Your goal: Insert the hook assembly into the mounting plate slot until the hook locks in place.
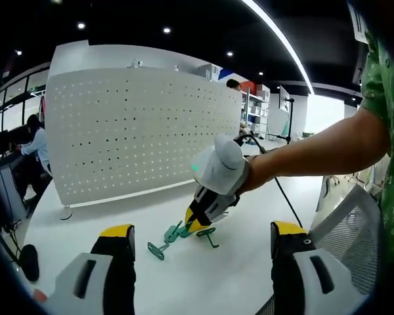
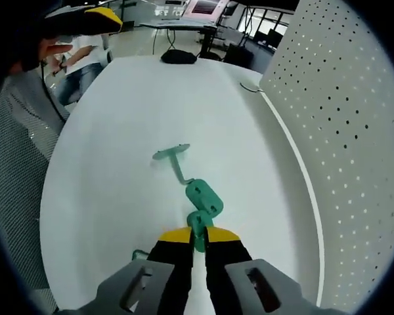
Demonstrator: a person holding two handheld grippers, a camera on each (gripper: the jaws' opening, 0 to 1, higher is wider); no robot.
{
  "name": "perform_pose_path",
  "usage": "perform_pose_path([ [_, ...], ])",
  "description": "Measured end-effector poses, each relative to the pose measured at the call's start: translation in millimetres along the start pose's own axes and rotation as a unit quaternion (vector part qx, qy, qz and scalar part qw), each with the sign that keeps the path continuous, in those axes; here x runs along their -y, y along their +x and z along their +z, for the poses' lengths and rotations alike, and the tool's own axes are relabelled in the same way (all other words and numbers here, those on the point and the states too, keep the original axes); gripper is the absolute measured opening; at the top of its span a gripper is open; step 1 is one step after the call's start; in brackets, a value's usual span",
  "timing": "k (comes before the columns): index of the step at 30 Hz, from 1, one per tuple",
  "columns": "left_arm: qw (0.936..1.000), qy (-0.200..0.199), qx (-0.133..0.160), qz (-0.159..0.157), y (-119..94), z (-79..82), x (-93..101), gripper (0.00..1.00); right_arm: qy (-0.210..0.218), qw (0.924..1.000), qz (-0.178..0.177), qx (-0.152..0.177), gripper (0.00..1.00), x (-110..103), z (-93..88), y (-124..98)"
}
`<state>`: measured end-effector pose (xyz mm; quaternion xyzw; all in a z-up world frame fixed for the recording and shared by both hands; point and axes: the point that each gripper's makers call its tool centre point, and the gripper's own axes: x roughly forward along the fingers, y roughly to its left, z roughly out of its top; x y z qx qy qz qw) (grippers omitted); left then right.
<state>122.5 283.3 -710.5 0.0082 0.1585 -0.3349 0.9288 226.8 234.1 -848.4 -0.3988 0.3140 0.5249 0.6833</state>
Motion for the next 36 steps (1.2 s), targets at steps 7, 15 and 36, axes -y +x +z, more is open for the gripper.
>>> perform_pose_path([
  [7, 1.0, -0.001, 0.001, 0.001, 0, 0.1, -0.6, 0.87, -0.004, 1.0, 0.002, -0.004, 0.04, -1, -0.4, 2],
  [15, 1.0, -0.001, -0.001, 0.001, 0, -0.4, -0.8, 0.86, -0.001, 1.0, 0.001, -0.003, 0.02, 2, -0.4, 3],
  [36, 1.0, 0.005, -0.005, -0.003, 1, -1.5, 1.9, 0.86, 0.017, 0.9996, -0.02, 0.012, 0.02, 5, -1.6, -11],
])
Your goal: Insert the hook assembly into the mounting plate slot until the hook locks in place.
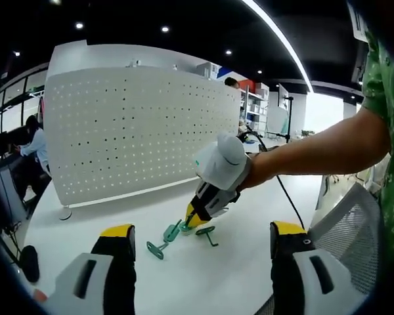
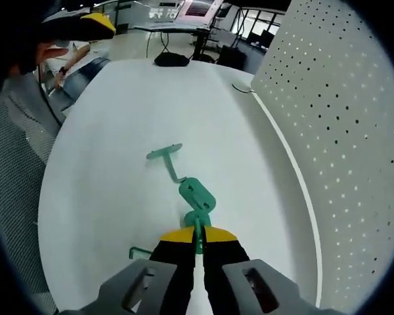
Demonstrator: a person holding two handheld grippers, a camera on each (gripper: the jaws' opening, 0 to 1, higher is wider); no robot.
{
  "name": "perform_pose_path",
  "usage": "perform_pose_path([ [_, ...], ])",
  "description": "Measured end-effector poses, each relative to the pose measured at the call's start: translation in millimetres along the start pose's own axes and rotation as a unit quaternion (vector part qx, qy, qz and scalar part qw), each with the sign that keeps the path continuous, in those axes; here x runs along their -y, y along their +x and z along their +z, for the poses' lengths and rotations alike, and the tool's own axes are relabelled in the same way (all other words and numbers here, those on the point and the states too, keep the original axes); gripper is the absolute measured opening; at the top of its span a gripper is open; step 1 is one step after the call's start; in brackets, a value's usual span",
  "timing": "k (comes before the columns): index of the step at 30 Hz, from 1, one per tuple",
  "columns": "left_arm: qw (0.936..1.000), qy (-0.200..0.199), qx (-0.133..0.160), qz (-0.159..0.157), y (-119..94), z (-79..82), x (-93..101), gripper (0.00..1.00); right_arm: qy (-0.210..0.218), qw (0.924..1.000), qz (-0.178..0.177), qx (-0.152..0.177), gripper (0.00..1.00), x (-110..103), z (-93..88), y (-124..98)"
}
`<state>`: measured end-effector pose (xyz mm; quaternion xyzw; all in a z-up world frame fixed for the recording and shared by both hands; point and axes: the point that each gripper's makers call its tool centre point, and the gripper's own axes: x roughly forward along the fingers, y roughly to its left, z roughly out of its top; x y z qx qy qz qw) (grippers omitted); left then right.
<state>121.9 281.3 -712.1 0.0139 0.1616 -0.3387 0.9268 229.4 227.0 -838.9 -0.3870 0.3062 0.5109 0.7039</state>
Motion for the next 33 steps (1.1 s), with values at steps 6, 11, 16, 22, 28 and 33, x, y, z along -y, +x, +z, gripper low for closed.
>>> perform_pose_path([
  [6, 1.0, 0.004, -0.004, -0.004, 1, -1.1, 2.4, 0.86, 0.016, 0.9997, -0.011, 0.013, 0.02, 3, 0.4, -10],
  [11, 0.9999, 0.006, -0.008, -0.006, 1, -2.6, 2.8, 0.86, 0.037, 0.9986, -0.024, 0.027, 0.02, 6, 0.0, -19],
  [16, 0.9999, 0.004, -0.01, -0.006, 2, -3.3, 2.2, 0.86, 0.051, 0.9973, -0.036, 0.04, 0.02, 7, -0.8, -30],
  [22, 0.9998, 0.008, -0.016, -0.013, 3, -5.8, 5.5, 0.86, 0.065, 0.9954, -0.049, 0.051, 0.02, 10, -2.2, -41],
  [28, 0.9998, 0.006, -0.016, -0.014, 3, -6.0, 6.5, 0.85, 0.083, 0.9916, -0.066, 0.075, 0.02, 12, 3.2, -57],
  [33, 0.9998, 0.001, -0.015, -0.014, 3, -5.1, 5.8, 0.85, 0.096, 0.9878, -0.081, 0.091, 0.02, 15, 5.9, -70],
])
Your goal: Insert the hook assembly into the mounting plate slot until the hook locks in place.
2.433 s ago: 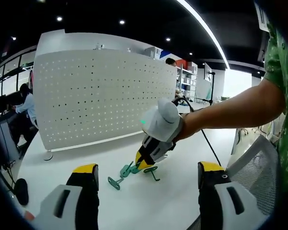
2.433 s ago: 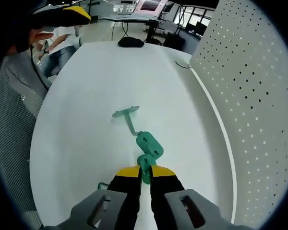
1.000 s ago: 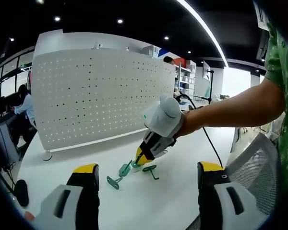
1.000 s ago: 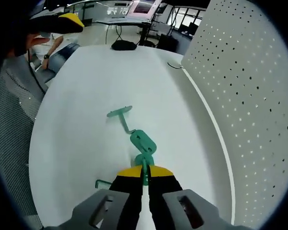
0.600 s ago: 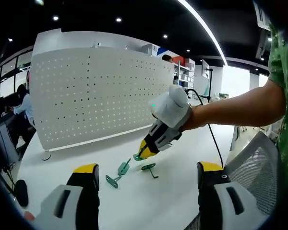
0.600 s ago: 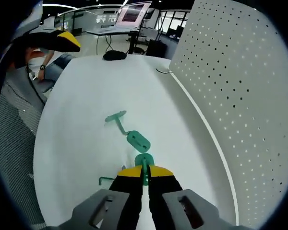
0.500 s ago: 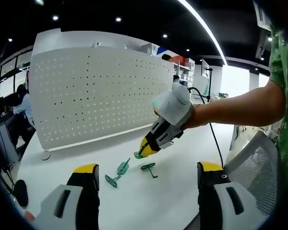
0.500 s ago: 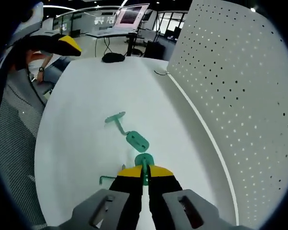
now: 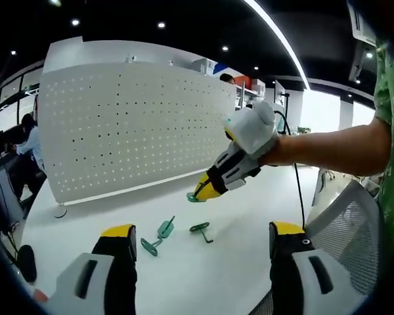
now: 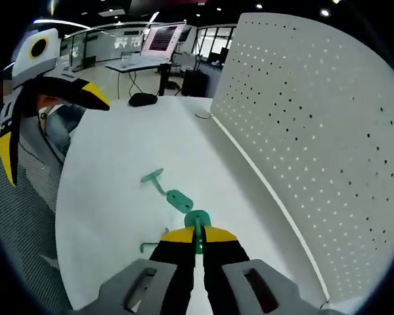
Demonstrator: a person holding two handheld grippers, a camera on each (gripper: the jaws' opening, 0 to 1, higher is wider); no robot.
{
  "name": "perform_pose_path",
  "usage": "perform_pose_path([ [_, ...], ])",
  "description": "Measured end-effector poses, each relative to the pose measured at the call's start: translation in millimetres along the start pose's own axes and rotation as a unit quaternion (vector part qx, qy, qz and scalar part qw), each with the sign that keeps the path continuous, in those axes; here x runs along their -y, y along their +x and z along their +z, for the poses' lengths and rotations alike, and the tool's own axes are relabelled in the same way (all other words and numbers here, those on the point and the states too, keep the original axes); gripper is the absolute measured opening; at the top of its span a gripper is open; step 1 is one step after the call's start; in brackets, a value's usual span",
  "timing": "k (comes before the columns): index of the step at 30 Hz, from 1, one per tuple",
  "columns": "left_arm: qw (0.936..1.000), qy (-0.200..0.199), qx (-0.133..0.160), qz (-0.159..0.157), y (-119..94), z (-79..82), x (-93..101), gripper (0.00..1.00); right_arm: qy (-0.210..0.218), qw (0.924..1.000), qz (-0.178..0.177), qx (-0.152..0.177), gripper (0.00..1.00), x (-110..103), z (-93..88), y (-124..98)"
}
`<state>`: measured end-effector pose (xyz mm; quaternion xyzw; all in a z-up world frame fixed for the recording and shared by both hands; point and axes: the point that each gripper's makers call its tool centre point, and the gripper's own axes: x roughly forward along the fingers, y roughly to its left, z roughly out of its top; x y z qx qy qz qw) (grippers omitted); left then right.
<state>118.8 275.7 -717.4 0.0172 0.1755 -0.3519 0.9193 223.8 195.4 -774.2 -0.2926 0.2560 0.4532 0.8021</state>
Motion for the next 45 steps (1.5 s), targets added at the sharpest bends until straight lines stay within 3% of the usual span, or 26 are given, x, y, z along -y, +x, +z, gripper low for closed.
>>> perform_pose_path([
  [11, 0.9996, 0.014, 0.018, -0.018, 7, 21.4, 7.8, 0.84, 0.048, 0.9968, -0.028, 0.057, 0.02, 6, 19.4, -31],
  [19, 0.9989, 0.025, 0.026, -0.03, 12, 33.2, 13.4, 0.84, 0.095, 0.9876, -0.062, 0.108, 0.02, 19, 30.9, -58],
  [34, 0.9974, 0.034, 0.047, -0.042, 17, 55.9, 16.6, 0.84, 0.157, 0.9617, -0.101, 0.201, 0.02, 32, 60.7, -107],
  [45, 0.9957, 0.026, 0.074, -0.05, 20, 73.2, 16.9, 0.83, 0.22, 0.9289, -0.1, 0.281, 0.02, 38, 76.6, -137],
])
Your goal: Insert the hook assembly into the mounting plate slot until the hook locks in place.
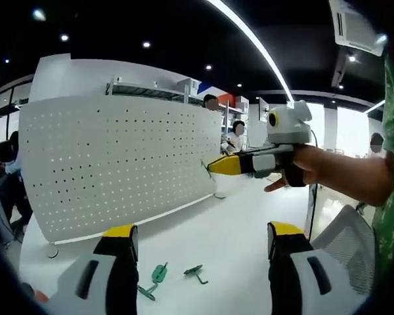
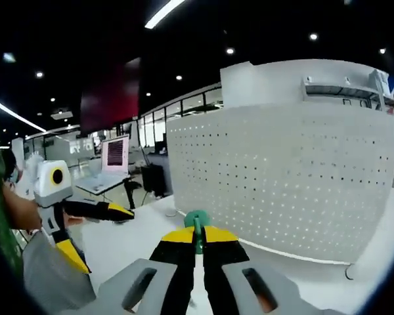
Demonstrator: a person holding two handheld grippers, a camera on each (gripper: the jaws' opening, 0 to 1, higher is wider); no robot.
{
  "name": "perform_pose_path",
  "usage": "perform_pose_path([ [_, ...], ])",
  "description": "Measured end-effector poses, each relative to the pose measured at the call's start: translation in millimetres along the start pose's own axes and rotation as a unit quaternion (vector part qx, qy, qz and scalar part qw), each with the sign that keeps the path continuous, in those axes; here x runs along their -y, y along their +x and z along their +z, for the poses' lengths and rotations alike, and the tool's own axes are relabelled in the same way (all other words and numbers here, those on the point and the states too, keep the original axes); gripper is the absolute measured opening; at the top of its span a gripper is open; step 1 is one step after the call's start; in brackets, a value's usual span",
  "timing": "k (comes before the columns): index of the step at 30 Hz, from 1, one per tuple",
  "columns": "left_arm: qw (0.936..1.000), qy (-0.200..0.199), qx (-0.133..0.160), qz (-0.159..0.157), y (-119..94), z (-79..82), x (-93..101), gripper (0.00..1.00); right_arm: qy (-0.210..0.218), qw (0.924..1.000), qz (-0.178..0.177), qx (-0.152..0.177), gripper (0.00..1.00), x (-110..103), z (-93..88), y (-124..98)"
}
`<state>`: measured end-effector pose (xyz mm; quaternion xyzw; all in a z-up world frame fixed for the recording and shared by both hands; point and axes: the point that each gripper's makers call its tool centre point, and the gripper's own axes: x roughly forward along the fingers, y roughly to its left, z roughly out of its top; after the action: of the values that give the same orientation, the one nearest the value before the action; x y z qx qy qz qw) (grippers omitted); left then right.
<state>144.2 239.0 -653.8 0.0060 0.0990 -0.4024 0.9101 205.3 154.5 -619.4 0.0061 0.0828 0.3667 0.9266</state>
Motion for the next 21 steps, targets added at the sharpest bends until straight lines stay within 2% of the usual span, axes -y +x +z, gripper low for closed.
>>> perform_pose_path([
  [4, 0.9999, -0.006, 0.011, -0.003, 3, 7.1, -1.1, 0.82, 0.019, 0.9995, 0.004, 0.026, 0.02, -3, 9.0, -4],
  [8, 0.9994, -0.017, 0.027, -0.014, 7, 17.8, -1.0, 0.8, 0.03, 0.9988, 0.005, 0.039, 0.02, -4, 14.2, -7],
  [11, 0.9986, -0.018, 0.041, -0.028, 9, 27.4, 0.6, 0.75, 0.037, 0.9982, 0.006, 0.048, 0.02, -4, 18.7, -10],
  [14, 0.9971, -0.005, 0.066, -0.036, 7, 44.6, 0.4, 0.68, 0.043, 0.9975, 0.005, 0.056, 0.02, -3, 23.3, -14],
  [18, 0.9961, -0.004, 0.077, -0.043, 1, 54.9, -2.1, 0.54, 0.052, 0.9963, 0.005, 0.069, 0.02, -3, 30.2, -17],
  [21, 0.9958, -0.003, 0.081, -0.043, -4, 58.2, -6.4, 0.51, 0.05, 0.9962, 0.005, 0.071, 0.02, -5, 33.4, -18],
])
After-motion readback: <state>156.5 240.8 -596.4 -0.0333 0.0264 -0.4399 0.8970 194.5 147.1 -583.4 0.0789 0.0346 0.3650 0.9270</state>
